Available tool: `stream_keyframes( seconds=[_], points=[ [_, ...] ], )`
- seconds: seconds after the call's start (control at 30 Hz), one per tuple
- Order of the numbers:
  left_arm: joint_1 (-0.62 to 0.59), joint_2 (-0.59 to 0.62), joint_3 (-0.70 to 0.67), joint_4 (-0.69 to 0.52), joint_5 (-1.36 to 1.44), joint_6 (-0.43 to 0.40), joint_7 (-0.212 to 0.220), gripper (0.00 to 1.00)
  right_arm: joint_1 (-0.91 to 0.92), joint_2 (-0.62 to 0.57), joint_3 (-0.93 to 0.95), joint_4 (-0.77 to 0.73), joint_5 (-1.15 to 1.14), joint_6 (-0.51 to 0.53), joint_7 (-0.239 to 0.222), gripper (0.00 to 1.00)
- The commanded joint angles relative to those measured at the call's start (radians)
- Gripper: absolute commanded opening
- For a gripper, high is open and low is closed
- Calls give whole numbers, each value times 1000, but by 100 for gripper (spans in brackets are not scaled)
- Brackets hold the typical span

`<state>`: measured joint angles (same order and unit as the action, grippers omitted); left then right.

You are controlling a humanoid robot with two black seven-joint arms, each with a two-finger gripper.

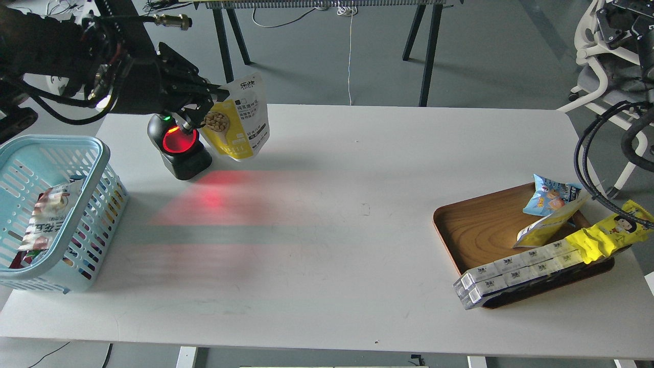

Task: Scan snack and place in basket
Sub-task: 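Carry the packet to the blue basket and drop it in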

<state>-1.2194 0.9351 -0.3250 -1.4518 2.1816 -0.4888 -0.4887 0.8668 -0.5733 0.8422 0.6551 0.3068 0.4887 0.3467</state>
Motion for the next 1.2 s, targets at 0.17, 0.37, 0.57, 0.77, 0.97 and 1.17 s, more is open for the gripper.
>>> stream_keyframes(
  seconds=[0.17,0.37,0.57,0.77,0.97,1.17],
  points=[
    [66,-7,1,62,0,0,0,0,0,0,0,0,0,0,0,99],
    [80,-7,0,65,0,0,0,0,0,-2,0,0,0,0,0,99],
    [75,14,-14,1,0,0,0,0,0,0,0,0,0,0,0,99],
    [75,187,-74,-131,0,0,0,0,0,0,0,-3,0,0,0,99],
    [77,397,-74,-130,0,54,0,0,-3,3,0,-3,0,0,0,99],
    [92,600,29,-107,0,225,0,0,-3,15,0,-3,0,0,2,99]
  ],
)
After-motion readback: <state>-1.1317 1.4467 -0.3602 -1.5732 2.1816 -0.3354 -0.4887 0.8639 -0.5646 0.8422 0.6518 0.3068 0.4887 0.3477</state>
